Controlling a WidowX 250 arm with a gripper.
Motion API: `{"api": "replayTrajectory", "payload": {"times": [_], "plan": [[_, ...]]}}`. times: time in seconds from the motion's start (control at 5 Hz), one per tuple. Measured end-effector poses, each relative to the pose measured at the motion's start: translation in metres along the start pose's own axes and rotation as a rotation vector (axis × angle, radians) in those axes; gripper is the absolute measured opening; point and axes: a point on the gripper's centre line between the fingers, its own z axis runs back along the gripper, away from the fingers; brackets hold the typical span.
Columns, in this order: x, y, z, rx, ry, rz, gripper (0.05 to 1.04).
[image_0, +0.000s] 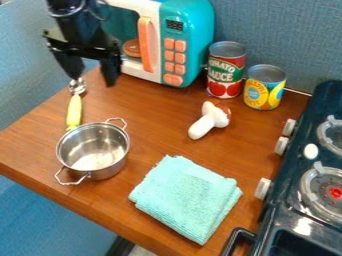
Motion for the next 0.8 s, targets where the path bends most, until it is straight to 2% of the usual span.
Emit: {"api": "replayTrajectory", "payload": {"times": [0.2,0.4,0.6,0.8], "plan": [[-0.003,0.019,-0.025,0.077,-0.041,0.006,1.001],[-0.002,0.038,-0.046,0.195,-0.078,0.014,1.001],[0.005,0.05,-0.045,0.275,-0.13,0.019,1.001],[0.007,0.056,-0.043,0.314,-0.142,0.031,1.001]]}}
